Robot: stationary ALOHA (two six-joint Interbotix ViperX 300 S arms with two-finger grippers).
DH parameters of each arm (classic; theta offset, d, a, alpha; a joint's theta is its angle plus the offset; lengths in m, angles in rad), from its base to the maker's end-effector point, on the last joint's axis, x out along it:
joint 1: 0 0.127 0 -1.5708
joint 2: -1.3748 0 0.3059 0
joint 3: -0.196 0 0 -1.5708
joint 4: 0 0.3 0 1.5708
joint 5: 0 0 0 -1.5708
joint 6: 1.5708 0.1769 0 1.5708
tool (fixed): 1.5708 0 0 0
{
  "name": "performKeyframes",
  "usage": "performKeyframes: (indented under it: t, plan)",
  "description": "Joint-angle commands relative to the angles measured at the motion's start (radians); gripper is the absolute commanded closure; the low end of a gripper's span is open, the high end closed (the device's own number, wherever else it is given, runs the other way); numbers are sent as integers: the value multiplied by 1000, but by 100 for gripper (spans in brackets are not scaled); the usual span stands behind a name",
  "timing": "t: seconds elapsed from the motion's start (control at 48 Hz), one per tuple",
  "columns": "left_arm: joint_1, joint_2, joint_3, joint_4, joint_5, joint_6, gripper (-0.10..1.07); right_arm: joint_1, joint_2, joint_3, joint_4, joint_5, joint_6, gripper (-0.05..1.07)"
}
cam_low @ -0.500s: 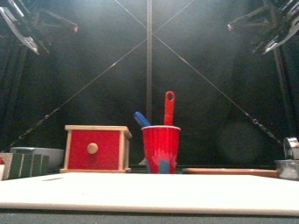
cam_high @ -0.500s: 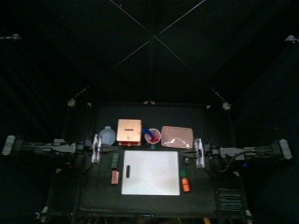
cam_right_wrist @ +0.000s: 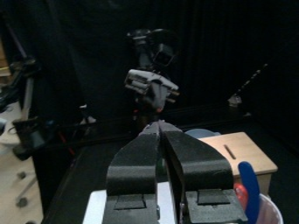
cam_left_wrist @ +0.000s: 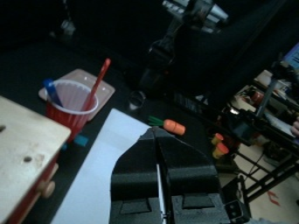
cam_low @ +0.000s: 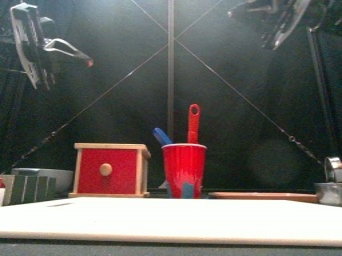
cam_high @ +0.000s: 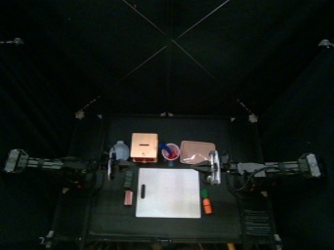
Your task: Put sushi roll on cutting board
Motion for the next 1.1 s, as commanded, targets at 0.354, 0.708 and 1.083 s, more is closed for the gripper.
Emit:
performKeyframes:
  t: [0.354, 0.708, 1.083]
  plan:
    - [-3, 127, -25, -377, -9, -21, 4, -199, 488, -635, 107, 627, -3, 97]
    - [-2, 328, -89, -594, -63, -20, 4, -288, 856, -1100, 74, 1085, -14, 98]
    - [15, 508, -143, -759, -106, -18, 4, -304, 1071, -1325, -58, 1253, 0, 98]
